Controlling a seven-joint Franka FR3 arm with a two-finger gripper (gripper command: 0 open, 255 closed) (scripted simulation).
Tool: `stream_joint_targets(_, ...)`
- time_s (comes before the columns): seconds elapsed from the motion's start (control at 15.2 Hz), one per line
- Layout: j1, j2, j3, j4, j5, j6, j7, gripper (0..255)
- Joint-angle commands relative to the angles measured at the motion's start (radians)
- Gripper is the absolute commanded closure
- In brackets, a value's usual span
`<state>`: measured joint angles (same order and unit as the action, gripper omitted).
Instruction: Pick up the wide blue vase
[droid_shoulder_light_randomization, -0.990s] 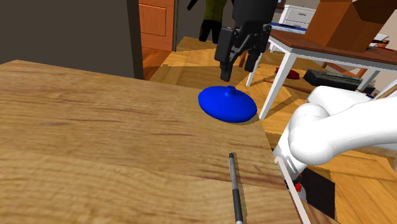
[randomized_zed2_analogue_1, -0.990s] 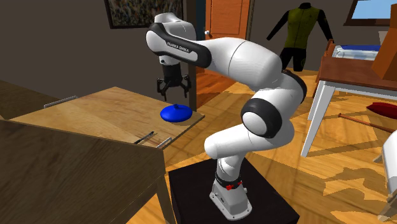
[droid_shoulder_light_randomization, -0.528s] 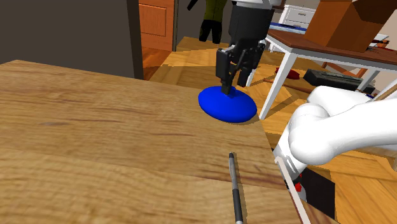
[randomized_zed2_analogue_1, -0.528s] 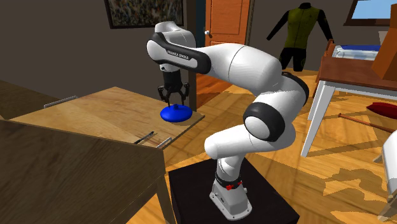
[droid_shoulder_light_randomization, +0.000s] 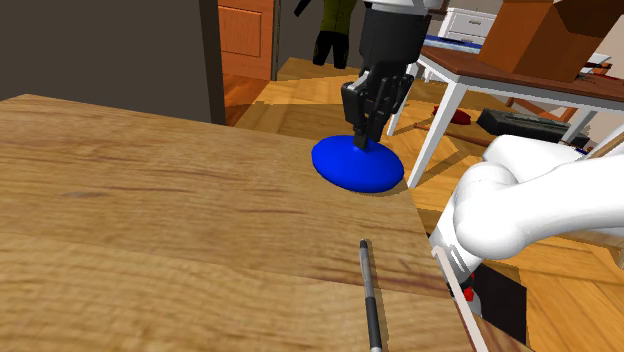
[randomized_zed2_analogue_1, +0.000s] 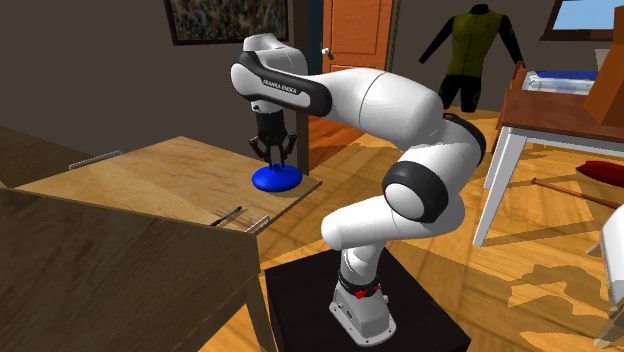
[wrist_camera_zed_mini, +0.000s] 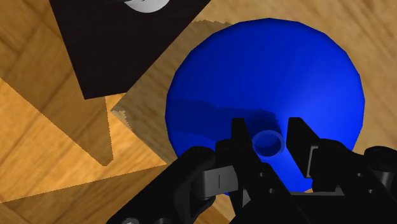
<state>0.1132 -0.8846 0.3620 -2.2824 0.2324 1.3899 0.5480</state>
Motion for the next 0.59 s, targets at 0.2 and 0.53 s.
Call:
stream_joint_targets(0.2, -0.005, 0.017, -0.008, 0.048, -0.008, -0.033, 0.000, 255)
stream_joint_targets(0.53, -0.013, 0.048, -0.017, 0.135, -0.020, -0.089, 0.004, 255)
